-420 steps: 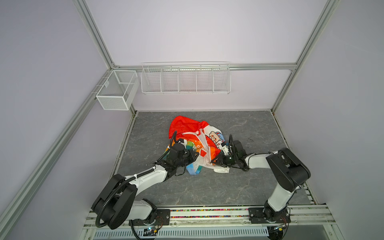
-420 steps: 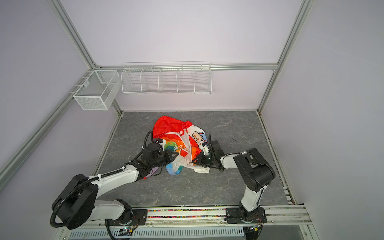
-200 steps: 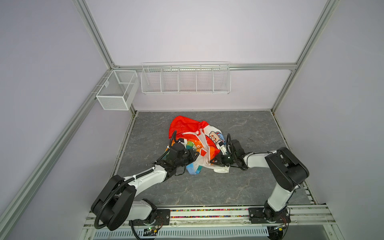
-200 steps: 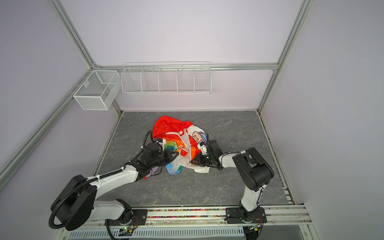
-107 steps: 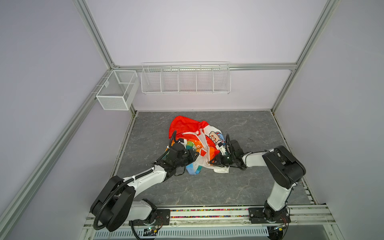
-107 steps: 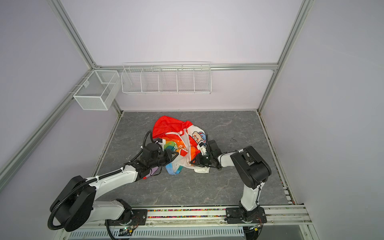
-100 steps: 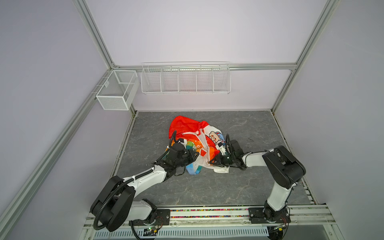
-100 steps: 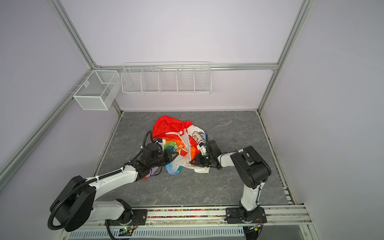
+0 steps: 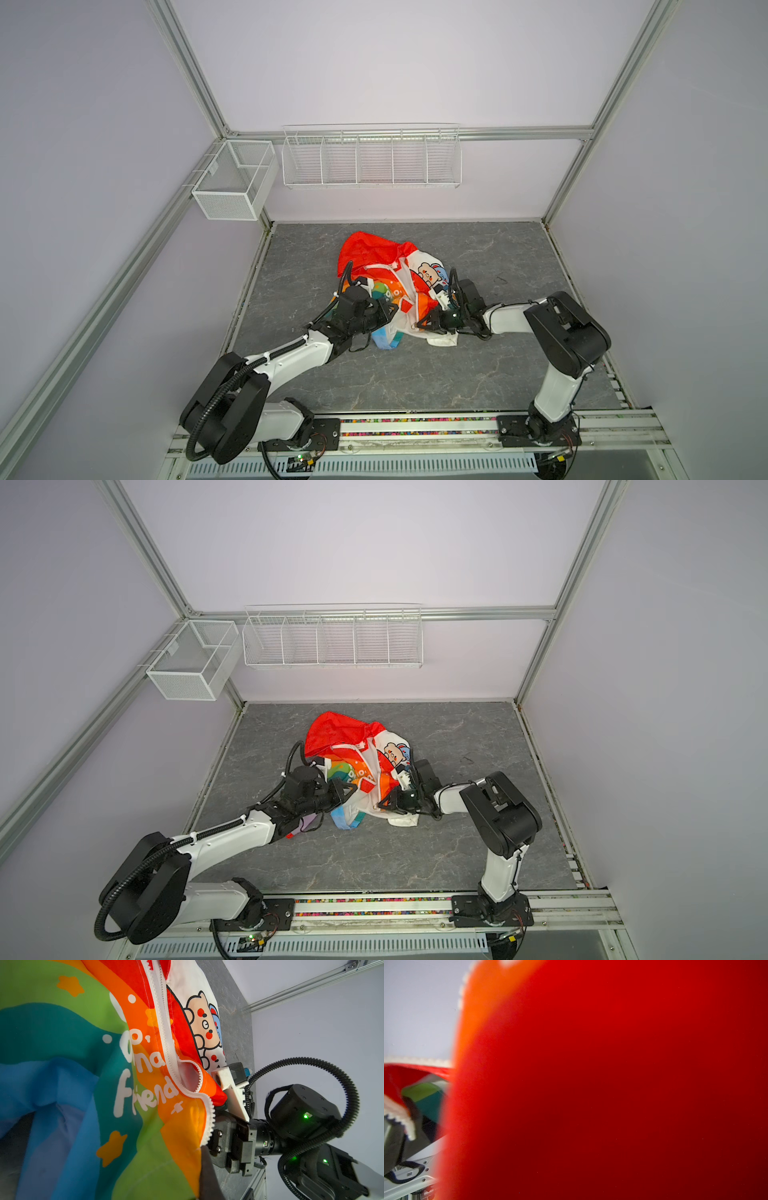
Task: Zip up the jacket
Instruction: 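Hold the rainbow edge with the left gripper while the right lifts the red fabric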
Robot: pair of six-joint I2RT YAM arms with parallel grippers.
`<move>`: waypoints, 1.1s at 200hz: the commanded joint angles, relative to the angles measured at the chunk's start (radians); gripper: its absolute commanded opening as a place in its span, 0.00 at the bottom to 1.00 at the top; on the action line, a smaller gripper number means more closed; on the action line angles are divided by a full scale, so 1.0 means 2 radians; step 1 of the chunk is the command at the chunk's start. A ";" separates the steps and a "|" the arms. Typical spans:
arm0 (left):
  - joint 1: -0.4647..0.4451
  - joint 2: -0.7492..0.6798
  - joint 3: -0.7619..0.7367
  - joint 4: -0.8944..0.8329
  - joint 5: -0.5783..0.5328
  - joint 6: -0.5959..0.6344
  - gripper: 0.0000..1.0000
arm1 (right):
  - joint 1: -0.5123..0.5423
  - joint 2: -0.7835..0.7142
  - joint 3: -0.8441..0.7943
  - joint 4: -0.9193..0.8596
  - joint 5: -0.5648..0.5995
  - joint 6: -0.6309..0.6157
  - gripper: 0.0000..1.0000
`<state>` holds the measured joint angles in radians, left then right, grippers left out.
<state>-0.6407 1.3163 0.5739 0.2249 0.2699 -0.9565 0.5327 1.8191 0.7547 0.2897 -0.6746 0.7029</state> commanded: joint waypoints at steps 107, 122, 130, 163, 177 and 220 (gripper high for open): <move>0.005 -0.053 0.034 -0.049 -0.017 0.030 0.00 | 0.004 -0.060 0.043 -0.047 0.013 -0.024 0.07; 0.009 -0.063 0.049 -0.057 -0.018 0.043 0.00 | 0.004 -0.083 0.059 -0.085 0.029 -0.046 0.07; 0.010 -0.068 0.058 -0.063 -0.020 0.050 0.00 | 0.004 -0.094 0.080 -0.109 0.038 -0.058 0.07; 0.011 -0.086 0.110 -0.125 -0.060 0.093 0.00 | 0.003 -0.128 0.135 -0.206 0.086 -0.111 0.07; 0.011 -0.091 0.134 -0.150 -0.073 0.128 0.00 | 0.002 -0.138 0.151 -0.227 0.104 -0.123 0.07; 0.011 -0.113 0.100 -0.052 -0.089 0.183 0.00 | -0.016 -0.140 0.179 -0.208 0.085 -0.111 0.07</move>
<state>-0.6216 1.1294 0.8364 -0.0025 0.1364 -0.6998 0.5137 1.5414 1.0946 -0.0914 -0.5354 0.5037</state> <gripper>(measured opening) 0.047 0.071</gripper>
